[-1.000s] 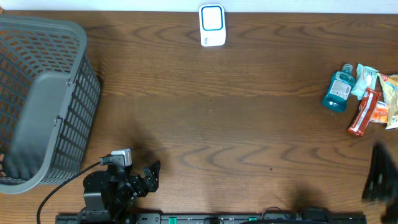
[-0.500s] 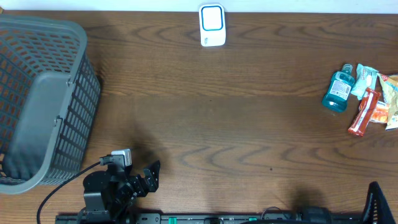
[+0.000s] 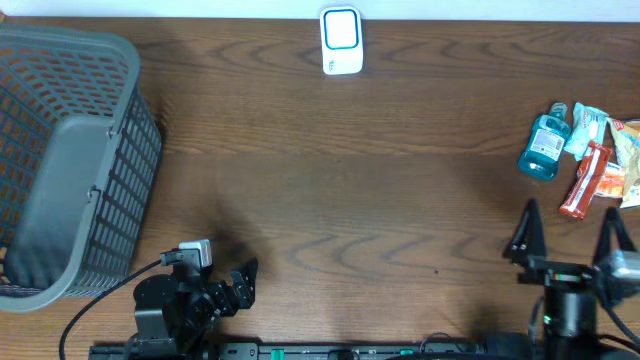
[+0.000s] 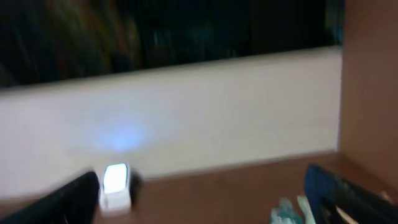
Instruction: Scan the item barcode
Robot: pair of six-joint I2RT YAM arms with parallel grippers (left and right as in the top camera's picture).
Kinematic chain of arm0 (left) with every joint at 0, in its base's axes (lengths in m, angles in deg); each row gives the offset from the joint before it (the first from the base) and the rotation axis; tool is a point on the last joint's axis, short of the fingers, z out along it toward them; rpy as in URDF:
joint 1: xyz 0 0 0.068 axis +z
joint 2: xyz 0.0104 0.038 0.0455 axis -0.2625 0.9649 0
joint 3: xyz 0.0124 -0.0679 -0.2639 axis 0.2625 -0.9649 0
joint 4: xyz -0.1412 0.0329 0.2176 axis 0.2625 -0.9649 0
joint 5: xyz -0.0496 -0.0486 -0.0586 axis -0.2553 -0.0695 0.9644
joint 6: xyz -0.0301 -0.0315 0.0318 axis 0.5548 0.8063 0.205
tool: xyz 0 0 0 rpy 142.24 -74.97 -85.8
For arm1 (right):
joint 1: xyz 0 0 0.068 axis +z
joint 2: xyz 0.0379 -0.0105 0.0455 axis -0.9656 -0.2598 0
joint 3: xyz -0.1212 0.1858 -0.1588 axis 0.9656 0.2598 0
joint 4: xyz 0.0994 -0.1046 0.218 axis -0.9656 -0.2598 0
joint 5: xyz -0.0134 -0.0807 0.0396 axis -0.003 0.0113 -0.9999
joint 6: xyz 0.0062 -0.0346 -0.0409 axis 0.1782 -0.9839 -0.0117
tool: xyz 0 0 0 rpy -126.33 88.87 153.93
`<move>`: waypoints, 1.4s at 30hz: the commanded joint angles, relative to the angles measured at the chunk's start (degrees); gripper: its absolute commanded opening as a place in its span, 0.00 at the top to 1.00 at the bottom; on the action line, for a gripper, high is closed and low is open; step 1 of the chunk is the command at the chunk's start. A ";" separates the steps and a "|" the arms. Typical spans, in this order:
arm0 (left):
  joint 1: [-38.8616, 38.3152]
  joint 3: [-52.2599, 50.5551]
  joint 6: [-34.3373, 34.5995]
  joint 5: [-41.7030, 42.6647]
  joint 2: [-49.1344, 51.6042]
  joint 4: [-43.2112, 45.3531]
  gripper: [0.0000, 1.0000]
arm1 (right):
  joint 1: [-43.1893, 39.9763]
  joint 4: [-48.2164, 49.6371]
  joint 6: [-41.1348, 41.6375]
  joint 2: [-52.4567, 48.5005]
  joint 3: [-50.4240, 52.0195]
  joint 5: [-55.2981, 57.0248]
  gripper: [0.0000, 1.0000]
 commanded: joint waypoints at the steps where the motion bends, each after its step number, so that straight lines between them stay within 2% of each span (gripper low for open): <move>1: 0.11 0.13 0.09 -0.33 -0.20 -0.50 0.02 | 0.35 7.65 2.14 4.50 7.56 -0.04 0.01; 13: 0.11 0.13 0.09 -0.33 -0.20 -0.50 0.02 | 0.35 17.81 2.21 4.46 22.97 -0.11 0.01; 21: 0.11 0.13 0.09 -0.33 -0.20 -0.50 0.02 | 0.35 24.06 5.68 4.48 30.27 -0.11 0.01; 31: 0.11 0.13 0.09 -0.33 -0.20 -0.50 0.02 | 0.35 21.05 5.62 4.48 32.81 -0.09 0.01; 36: 0.11 0.13 0.09 -0.33 -0.20 -0.50 0.02 | 0.35 13.29 5.55 4.48 32.81 -0.22 0.01; 42: 0.11 0.13 0.09 -0.33 -0.20 -0.50 0.02 | 0.33 13.68 5.60 4.46 32.81 -1.11 0.01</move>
